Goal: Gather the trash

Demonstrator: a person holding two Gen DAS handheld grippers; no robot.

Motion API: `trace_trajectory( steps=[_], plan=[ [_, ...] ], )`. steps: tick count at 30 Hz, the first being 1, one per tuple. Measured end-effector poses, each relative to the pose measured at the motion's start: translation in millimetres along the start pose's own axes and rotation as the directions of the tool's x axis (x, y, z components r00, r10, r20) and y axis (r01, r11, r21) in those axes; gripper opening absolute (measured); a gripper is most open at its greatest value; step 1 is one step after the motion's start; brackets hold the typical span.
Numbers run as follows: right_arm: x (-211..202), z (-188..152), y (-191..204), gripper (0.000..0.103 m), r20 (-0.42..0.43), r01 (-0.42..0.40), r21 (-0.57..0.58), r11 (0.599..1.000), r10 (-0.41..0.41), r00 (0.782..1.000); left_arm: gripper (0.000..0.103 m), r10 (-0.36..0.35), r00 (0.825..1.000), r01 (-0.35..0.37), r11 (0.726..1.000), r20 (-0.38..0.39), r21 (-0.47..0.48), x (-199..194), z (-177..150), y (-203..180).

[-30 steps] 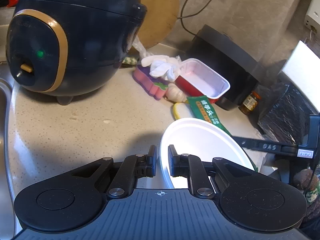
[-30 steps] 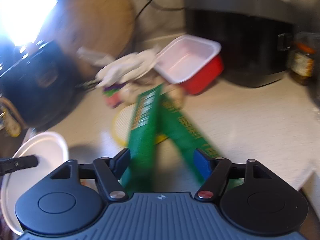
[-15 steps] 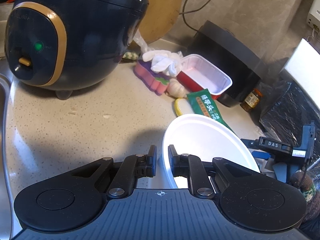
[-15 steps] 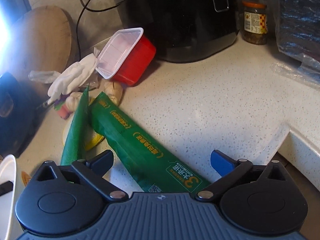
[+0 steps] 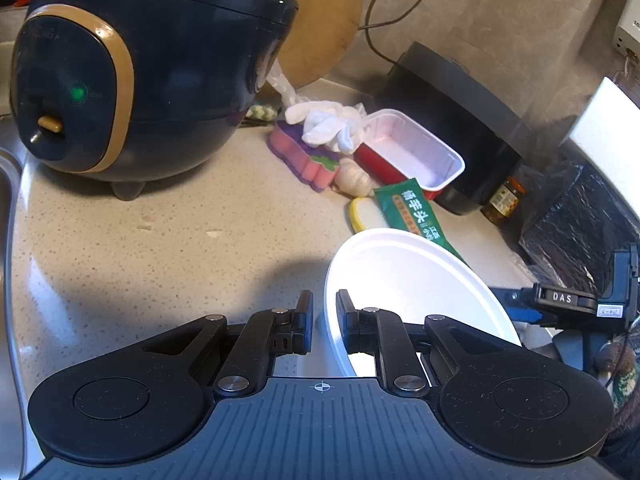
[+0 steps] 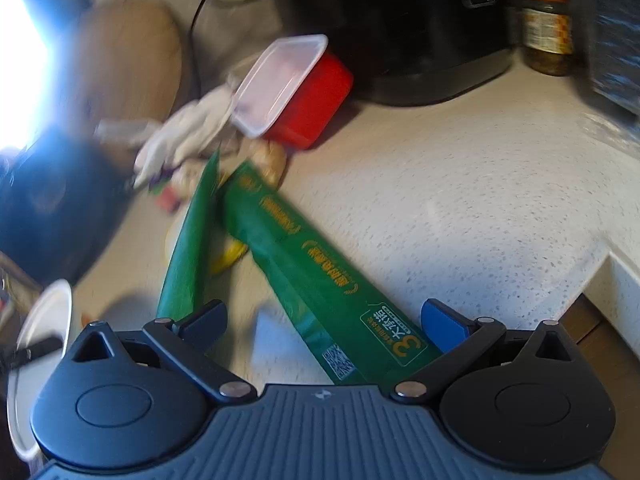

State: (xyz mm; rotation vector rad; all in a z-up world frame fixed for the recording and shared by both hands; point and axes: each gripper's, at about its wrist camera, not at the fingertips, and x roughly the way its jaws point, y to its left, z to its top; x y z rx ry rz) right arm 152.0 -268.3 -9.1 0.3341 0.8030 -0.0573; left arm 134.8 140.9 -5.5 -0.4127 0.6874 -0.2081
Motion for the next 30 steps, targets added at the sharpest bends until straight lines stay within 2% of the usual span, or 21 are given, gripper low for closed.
trace_trajectory(
  steps=[4,7,10,13,16,18,22,30],
  plan=[
    [-15,-1,28,0.101,0.15,0.075,-0.081,0.994,-0.063,0.987,0.016,0.003,1.0,-0.003,1.0,-0.004,0.008,1,-1,0],
    [-20,6,49,0.091,0.206,0.04,-0.116,0.992,-0.016,0.978,0.016,0.002,1.0,-0.002,1.0,0.001,0.014,0,-1,-1],
    [-13,12,66,0.084,0.185,-0.024,-0.128,0.992,0.048,0.982,0.016,0.001,1.0,-0.001,1.0,0.007,0.023,-1,-1,-3],
    [5,14,80,0.073,0.128,-0.047,-0.131,0.99,0.064,0.99,0.016,0.0,1.0,0.0,1.0,0.01,0.029,-2,-1,-4],
    [26,16,85,0.053,0.049,-0.069,-0.096,0.993,0.074,0.996,0.016,0.0,1.0,0.0,1.0,0.012,0.026,-2,-1,-2],
    [39,18,86,0.029,-0.005,-0.096,-0.073,0.993,0.096,0.995,0.016,-0.002,1.0,0.002,1.0,0.013,0.024,-2,-1,-1],
    [32,12,89,0.022,-0.012,-0.12,-0.078,0.99,0.119,0.993,0.016,-0.019,1.0,0.019,1.0,0.013,0.018,-3,-1,1],
    [-32,-12,64,0.021,0.117,-0.118,-0.075,0.99,0.126,0.985,0.013,-0.023,0.998,0.018,0.995,0.052,0.094,-5,-3,-11]
  ],
)
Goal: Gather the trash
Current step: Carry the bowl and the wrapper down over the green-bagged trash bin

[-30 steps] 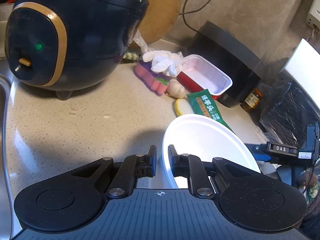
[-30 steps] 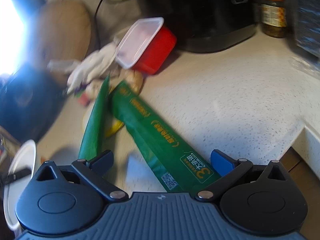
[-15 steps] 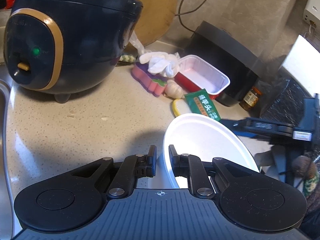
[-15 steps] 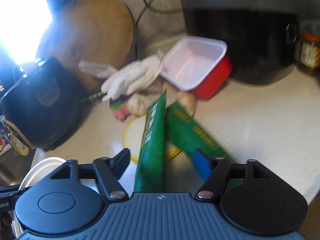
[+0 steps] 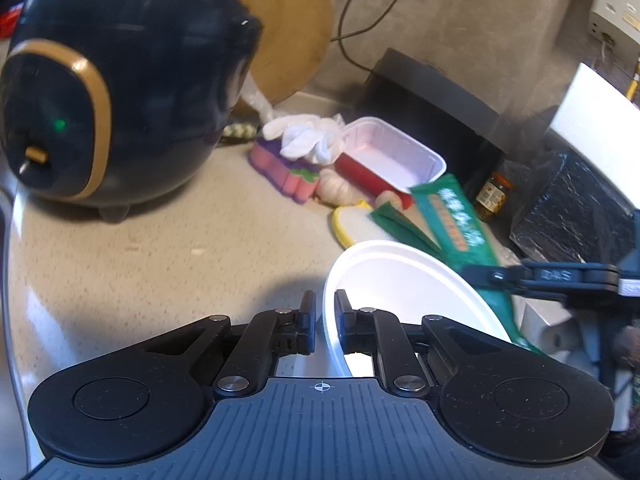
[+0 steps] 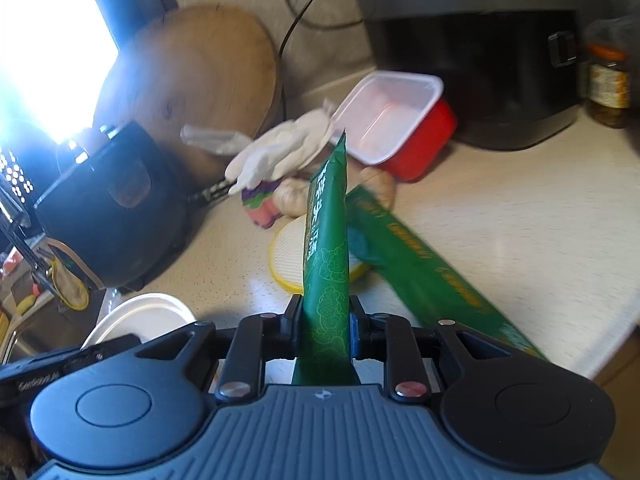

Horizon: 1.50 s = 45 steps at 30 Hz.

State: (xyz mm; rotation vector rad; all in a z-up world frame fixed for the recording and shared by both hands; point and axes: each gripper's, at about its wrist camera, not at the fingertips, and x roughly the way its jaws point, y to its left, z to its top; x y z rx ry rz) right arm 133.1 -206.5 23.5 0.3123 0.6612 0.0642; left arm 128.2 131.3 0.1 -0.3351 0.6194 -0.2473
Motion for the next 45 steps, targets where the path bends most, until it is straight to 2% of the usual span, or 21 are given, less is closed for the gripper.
trace_trajectory(
  steps=[5,8,11,15,17,19,23,26,28,29,32,33,35,38,39,43,45],
  plan=[
    [-43,-20,-17,0.021,0.088,0.035,0.033,0.999,-0.038,0.995,0.013,-0.004,0.998,-0.004,0.994,0.067,0.105,-9,6,-17],
    [-62,-31,-26,0.021,0.102,0.045,0.075,0.996,-0.053,0.993,0.013,-0.072,0.997,0.072,0.995,-0.004,0.074,-7,15,-17],
    [-85,-47,-28,0.021,0.138,0.058,0.066,0.996,-0.067,0.988,0.012,-0.081,0.994,0.087,0.992,-0.067,0.092,-6,20,-25],
    [-120,-74,-36,0.021,0.204,0.055,0.057,0.997,-0.065,0.977,0.012,-0.043,0.997,0.055,0.979,-0.067,0.194,-14,17,-48],
    [-134,-89,-45,0.021,0.226,0.051,0.073,0.996,-0.067,0.972,0.012,-0.063,0.996,0.074,0.973,-0.059,0.22,-18,11,-61],
    [-147,-105,-56,0.021,0.241,0.054,0.093,0.994,-0.075,0.968,0.012,-0.112,0.992,0.123,0.967,-0.06,0.224,-19,0,-78],
    [-173,-134,-80,0.021,0.265,0.064,0.154,0.986,-0.104,0.959,0.012,-0.257,0.964,0.266,0.938,-0.07,0.223,-18,-34,-119],
    [-196,-156,-96,0.021,0.293,0.117,0.174,0.978,-0.165,0.942,0.012,-0.372,0.921,0.389,0.892,-0.113,0.232,-8,-68,-153],
    [-204,-171,-108,0.021,0.287,0.175,0.188,0.967,-0.224,0.931,0.012,-0.411,0.896,0.442,0.865,-0.17,0.236,10,-97,-178],
    [-207,-178,-116,0.021,0.274,0.203,0.207,0.957,-0.256,0.927,0.014,-0.411,0.889,0.451,0.863,-0.203,0.227,24,-111,-187],
    [-211,-203,-147,0.021,0.22,0.281,0.284,0.917,-0.347,0.912,0.011,-0.401,0.859,0.458,0.88,-0.318,0.127,77,-151,-197],
    [-211,-210,-158,0.021,0.203,0.291,0.31,0.905,-0.362,0.91,0.011,-0.379,0.855,0.439,0.892,-0.353,0.105,97,-163,-198],
    [-212,-226,-176,0.021,0.174,0.322,0.347,0.881,-0.398,0.901,0.012,-0.298,0.87,0.366,0.924,-0.392,0.11,135,-188,-199],
    [-206,-246,-194,0.021,0.145,0.383,0.363,0.85,-0.458,0.877,0.013,-0.214,0.875,0.293,0.948,-0.435,0.122,185,-227,-196],
    [-202,-252,-199,0.021,0.13,0.393,0.371,0.841,-0.466,0.875,0.013,-0.202,0.866,0.281,0.953,-0.456,0.11,203,-241,-195],
    [-178,-269,-214,0.021,0.058,0.401,0.393,0.827,-0.458,0.887,0.013,-0.176,0.813,0.239,0.97,-0.555,0.042,273,-296,-182],
    [-166,-275,-216,0.021,0.033,0.415,0.38,0.827,-0.461,0.887,0.014,-0.187,0.797,0.265,0.963,-0.575,0.055,298,-317,-173]
  ],
)
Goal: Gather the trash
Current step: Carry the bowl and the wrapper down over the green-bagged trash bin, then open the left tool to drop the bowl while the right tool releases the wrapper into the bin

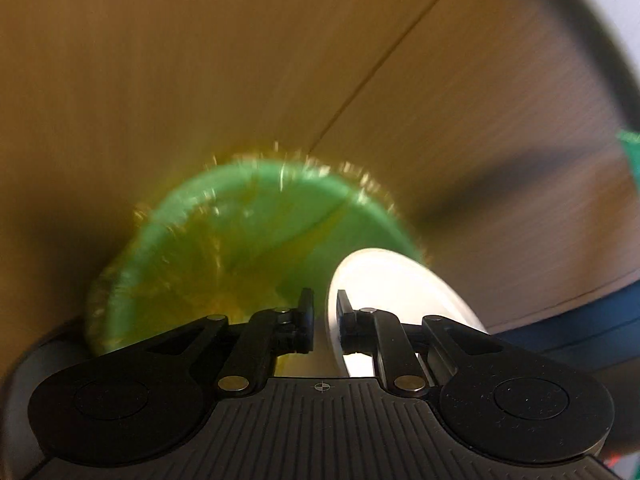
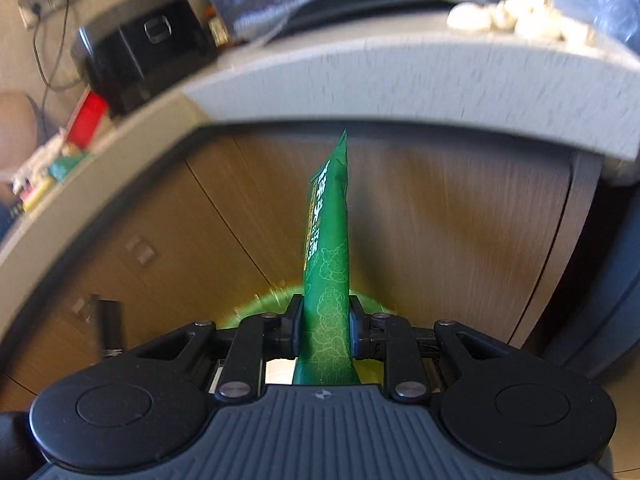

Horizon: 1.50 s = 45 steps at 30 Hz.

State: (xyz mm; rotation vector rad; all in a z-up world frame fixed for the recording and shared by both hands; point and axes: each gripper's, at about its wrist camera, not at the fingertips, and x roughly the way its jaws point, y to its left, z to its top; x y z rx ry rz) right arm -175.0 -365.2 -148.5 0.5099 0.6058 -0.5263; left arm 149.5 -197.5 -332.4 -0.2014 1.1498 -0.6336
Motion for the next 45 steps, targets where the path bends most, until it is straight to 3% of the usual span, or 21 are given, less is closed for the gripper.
trace_trajectory(
  steps=[2,7,14,18,20,23,26,30,35,37,38,40,43,45],
  plan=[
    [13,-3,0,0.021,-0.027,0.001,-0.008,1.0,-0.001,1.0,0.024,0.006,1.0,-0.006,1.0,0.005,0.011,10,-8,15],
    [57,-6,1,0.021,-0.111,-0.009,0.01,1.0,0.01,0.994,0.023,-0.016,1.0,0.018,0.997,0.023,-0.069,-6,-6,36],
    [133,-16,23,0.021,-0.193,-0.012,-0.022,1.0,0.007,0.981,0.024,0.015,0.997,-0.019,0.998,0.075,0.058,-38,4,18],
    [161,-23,29,0.021,-0.227,0.007,-0.043,0.999,-0.016,0.974,0.023,0.017,0.998,-0.014,0.999,-0.056,0.05,-17,3,21],
    [161,-27,25,0.021,-0.23,0.014,-0.04,0.999,-0.023,0.973,0.023,0.025,0.989,-0.02,0.999,-0.148,0.037,9,4,17],
    [153,-31,18,0.021,-0.208,0.041,-0.051,0.998,-0.051,0.977,0.024,0.031,0.969,-0.01,0.996,-0.245,0.088,50,9,1],
    [141,-35,5,0.021,-0.193,0.062,-0.033,0.998,-0.067,0.979,0.023,0.041,0.943,-0.019,0.997,-0.33,0.07,94,15,-7],
    [126,-43,-7,0.021,-0.18,0.064,-0.027,0.998,-0.068,0.981,0.023,0.218,0.91,-0.165,0.971,-0.353,0.174,155,17,-18],
    [115,-49,-20,0.021,-0.157,0.048,0.006,0.999,-0.047,0.987,0.024,0.325,0.847,-0.222,0.935,-0.42,0.276,214,4,-22],
    [111,-51,-26,0.021,-0.145,0.04,0.02,0.999,-0.037,0.989,0.024,0.38,0.828,-0.253,0.91,-0.413,0.33,227,-3,-24],
    [112,-53,-30,0.021,-0.142,0.041,0.024,0.999,-0.037,0.989,0.032,0.401,0.823,-0.262,0.896,-0.403,0.358,230,-5,-25],
    [117,-57,-34,0.021,-0.151,0.046,0.035,0.998,-0.04,0.988,0.035,0.451,0.813,-0.272,0.853,-0.368,0.446,232,-13,-28],
    [125,-58,-40,0.021,-0.181,0.053,0.062,0.997,-0.04,0.983,0.032,0.567,0.759,-0.327,0.757,-0.319,0.566,233,-22,-20],
    [125,-56,-42,0.021,-0.184,0.044,0.073,0.996,-0.03,0.982,0.031,0.588,0.733,-0.347,0.756,-0.341,0.556,233,-21,-5]
  ],
)
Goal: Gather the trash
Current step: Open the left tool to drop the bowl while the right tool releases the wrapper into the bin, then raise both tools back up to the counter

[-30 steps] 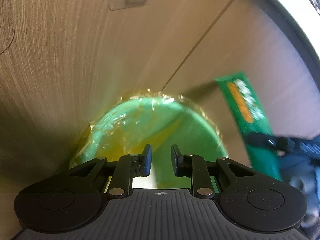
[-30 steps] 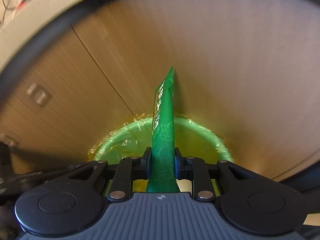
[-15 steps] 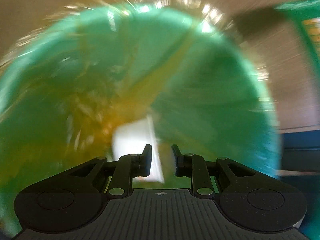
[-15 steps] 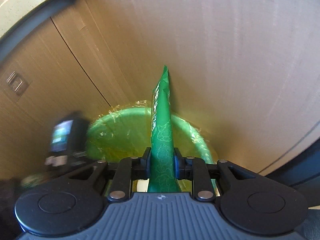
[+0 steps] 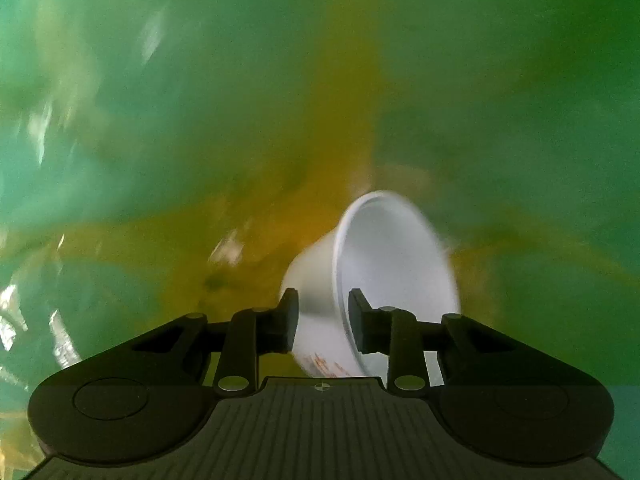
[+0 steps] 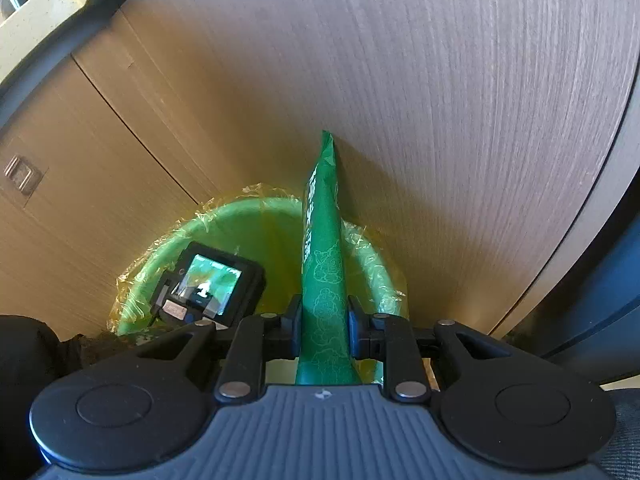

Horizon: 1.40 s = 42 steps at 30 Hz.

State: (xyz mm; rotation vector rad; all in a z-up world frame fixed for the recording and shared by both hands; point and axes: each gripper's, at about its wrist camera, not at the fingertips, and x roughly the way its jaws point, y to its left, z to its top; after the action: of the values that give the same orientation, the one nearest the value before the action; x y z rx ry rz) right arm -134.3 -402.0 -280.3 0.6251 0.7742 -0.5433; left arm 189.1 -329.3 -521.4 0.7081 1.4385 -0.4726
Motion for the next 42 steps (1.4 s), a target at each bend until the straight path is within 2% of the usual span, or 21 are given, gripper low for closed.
trace_trajectory(
  steps=[1,4,5,7,8,9,11,13,15,17,20,23,25,27,29,32,34,37,40,42],
  plan=[
    [0,2,0,0.021,0.001,-0.006,0.001,1.0,0.006,1.0,0.023,-0.014,1.0,0.014,1.0,-0.017,-0.015,4,-1,6],
    [-4,4,0,0.021,0.007,-0.015,-0.003,1.0,0.015,1.0,0.019,-0.097,0.995,0.096,0.995,-0.033,-0.038,15,-5,20],
    [-5,4,0,0.021,0.007,-0.016,-0.004,1.0,0.016,1.0,0.019,-0.159,0.987,0.158,0.986,-0.02,-0.047,18,-6,23],
    [-5,2,-2,0.021,0.005,-0.017,-0.008,1.0,0.017,1.0,0.015,-0.31,0.951,0.31,0.95,0.007,-0.039,27,-8,26],
    [-3,1,-1,0.021,0.003,-0.014,-0.011,1.0,0.015,1.0,0.015,-0.297,0.955,0.297,0.954,-0.001,-0.03,31,-8,25],
    [-1,2,-1,0.021,-0.001,-0.009,-0.014,1.0,0.009,1.0,0.015,-0.239,0.971,0.238,0.971,-0.022,-0.021,36,-8,24],
    [1,1,-3,0.021,-0.011,0.004,-0.016,1.0,-0.004,1.0,0.022,-0.171,0.984,0.17,0.985,-0.043,-0.028,35,-7,23],
    [5,1,-2,0.021,-0.018,-0.001,-0.013,1.0,0.001,1.0,0.023,-0.22,0.976,0.219,0.973,-0.005,-0.069,16,-9,33],
    [9,3,-1,0.021,-0.028,-0.016,-0.005,1.0,0.016,0.999,0.023,-0.323,0.945,0.326,0.941,0.049,-0.09,-17,-12,43],
    [16,5,-1,0.021,-0.051,-0.044,0.018,0.999,0.045,0.998,0.023,-0.389,0.912,0.401,0.913,0.129,-0.081,-60,-19,54],
    [29,10,8,0.021,-0.081,-0.094,0.032,0.995,0.096,0.992,0.023,-0.394,0.875,0.419,0.907,0.28,-0.034,-130,-46,67],
    [40,16,33,0.022,-0.05,-0.106,-0.045,0.993,0.104,0.993,0.023,-0.4,0.81,0.457,0.888,0.429,-0.036,-195,-84,86],
    [53,15,48,0.024,-0.006,-0.118,-0.071,0.99,0.118,0.993,0.023,-0.385,0.778,0.478,0.875,0.496,-0.07,-233,-104,101],
    [66,17,60,0.039,-0.001,-0.087,-0.115,0.99,0.088,0.996,0.023,-0.343,0.764,0.47,0.876,0.547,-0.108,-258,-127,113],
    [71,19,66,0.045,0.002,-0.053,-0.138,0.989,0.054,0.999,0.023,-0.316,0.746,0.478,0.867,0.586,-0.142,-266,-147,119],
    [61,20,67,0.046,0.011,-0.055,-0.133,0.99,0.057,0.998,0.023,-0.294,0.72,0.506,0.842,0.629,-0.185,-289,-172,132],
    [49,22,65,0.046,0.042,-0.03,-0.133,0.991,0.036,0.998,0.023,-0.285,0.714,0.514,0.833,0.64,-0.202,-300,-182,131],
    [20,26,71,0.046,0.076,-0.006,-0.134,0.991,0.017,0.997,0.023,-0.278,0.705,0.517,0.831,0.652,-0.205,-310,-199,134],
    [-13,35,79,0.05,0.134,-0.021,-0.171,0.985,0.045,0.99,0.023,-0.3,0.678,0.532,0.83,0.671,-0.167,-338,-212,129],
    [-41,43,93,0.054,0.196,-0.01,-0.221,0.975,0.054,0.979,0.023,-0.31,0.665,0.524,0.842,0.68,-0.128,-362,-225,130]
  ],
)
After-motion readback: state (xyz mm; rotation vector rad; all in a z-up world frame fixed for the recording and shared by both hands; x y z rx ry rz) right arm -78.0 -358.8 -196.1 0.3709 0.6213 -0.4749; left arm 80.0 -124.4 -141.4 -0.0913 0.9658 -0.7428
